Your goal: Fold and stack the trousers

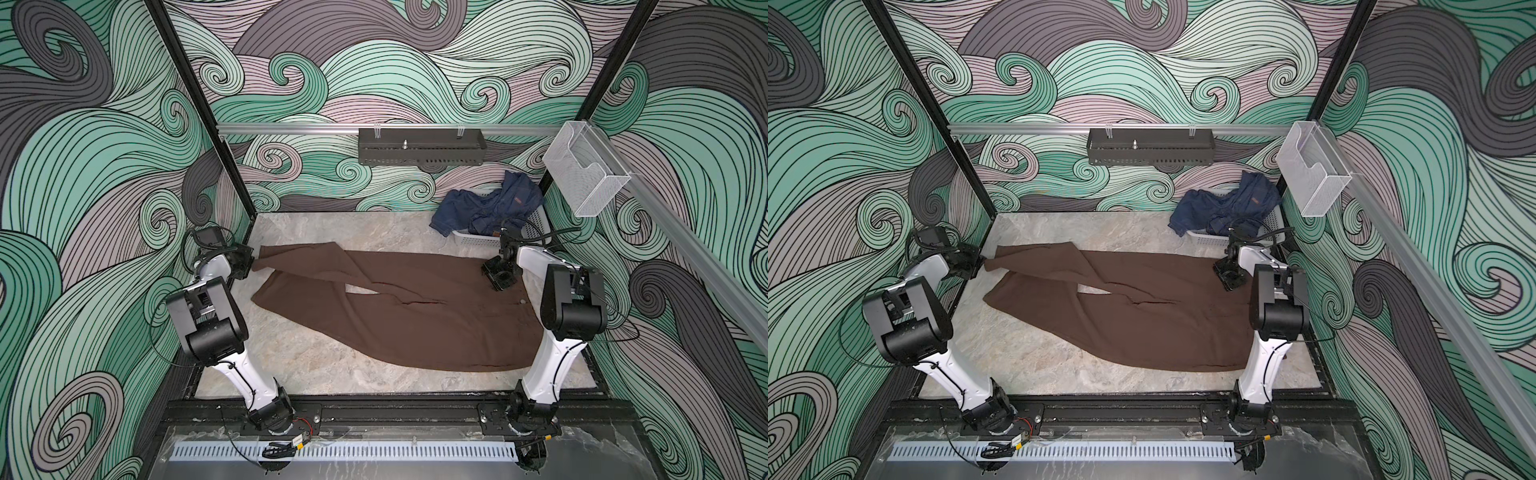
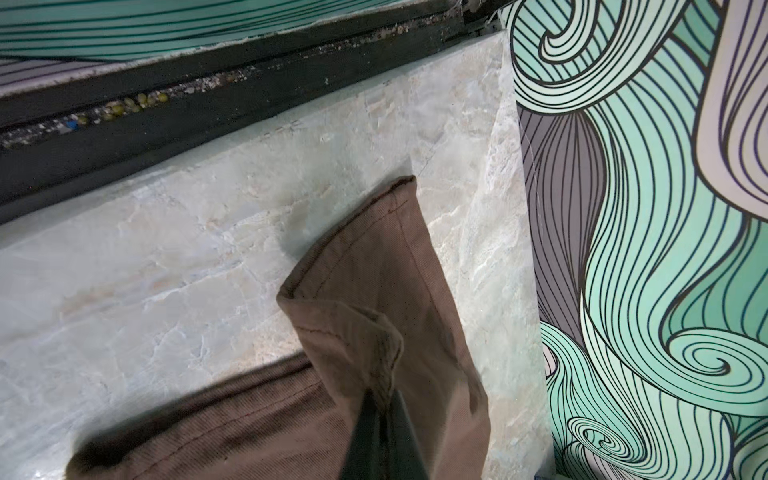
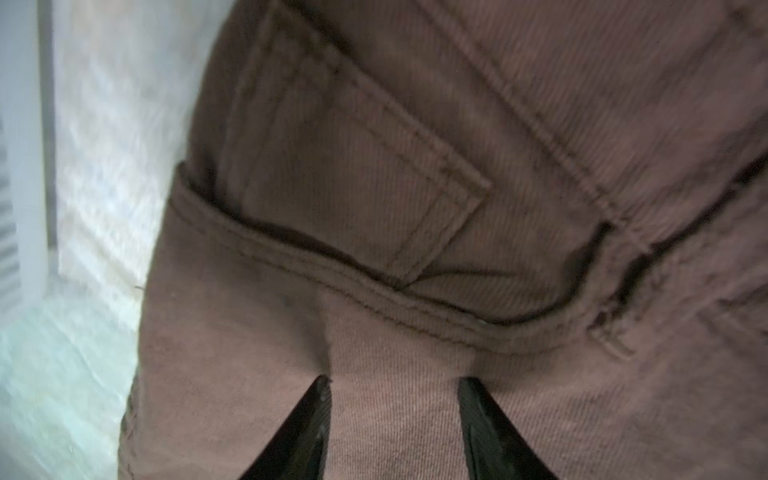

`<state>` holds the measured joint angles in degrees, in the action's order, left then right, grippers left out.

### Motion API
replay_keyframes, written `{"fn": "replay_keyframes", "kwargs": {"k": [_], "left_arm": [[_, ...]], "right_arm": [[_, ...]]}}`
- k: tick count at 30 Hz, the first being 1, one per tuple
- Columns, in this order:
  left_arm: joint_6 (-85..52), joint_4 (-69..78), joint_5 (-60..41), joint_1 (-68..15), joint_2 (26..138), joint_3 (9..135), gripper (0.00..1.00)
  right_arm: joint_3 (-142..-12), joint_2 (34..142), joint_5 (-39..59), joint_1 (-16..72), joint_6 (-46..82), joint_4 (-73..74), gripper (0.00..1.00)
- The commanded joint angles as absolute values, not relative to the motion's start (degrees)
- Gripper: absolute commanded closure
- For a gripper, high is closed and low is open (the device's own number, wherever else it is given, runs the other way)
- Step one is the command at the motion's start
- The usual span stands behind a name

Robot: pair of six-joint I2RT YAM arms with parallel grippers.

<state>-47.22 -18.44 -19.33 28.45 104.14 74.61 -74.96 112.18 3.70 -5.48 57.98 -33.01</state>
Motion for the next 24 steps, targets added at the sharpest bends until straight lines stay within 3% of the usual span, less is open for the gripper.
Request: {"fn": "replay_keyframes", "kwargs": {"k": [1, 7, 9, 11, 13, 16, 21, 24], "left_arm": [[-47.3, -18.9, -21.4, 27.8, 106.1, 77.9, 1.00], [-45.3, -21.8, -22.2, 25.1, 108.7, 81.9, 1.00], [-44.5, -23.0, -22.9, 24.2, 110.0, 83.7, 0.96], [-43.9, -24.1, -23.5, 23.6, 110.9, 85.3, 0.85], [-43.6, -25.0, -23.7, 23.2, 110.6, 86.1, 0.64], [-42.4, -26.7, -23.1, 23.3, 108.0, 86.5, 0.46], [-39.3, -34.2, -18.9, 23.4, 99.5, 87.0, 0.34], [-38.2, -37.2, -18.7, 23.3, 93.4, 84.1, 0.33]], "right_arm": [[-72.6, 111.6, -0.9, -8.3, 60.5, -37.1, 0.48], [-70.5, 110.8, -1.6, -11.6, 61.6, -37.7, 0.47], [-70.3, 110.0, -1.7, -12.2, 61.4, -37.7, 0.47], [-70.8, 109.1, -1.2, -12.3, 60.3, -37.8, 0.46], [-71.8, 107.8, 0.1, -12.2, 58.7, -38.2, 0.43], [-73.7, 105.0, 1.2, -11.7, 55.7, -40.6, 0.36], [-73.4, 97.2, 0.9, -8.8, 51.8, -44.7, 0.28], [-70.2, 92.2, 1.7, -6.3, 50.9, -45.4, 0.27]]}}
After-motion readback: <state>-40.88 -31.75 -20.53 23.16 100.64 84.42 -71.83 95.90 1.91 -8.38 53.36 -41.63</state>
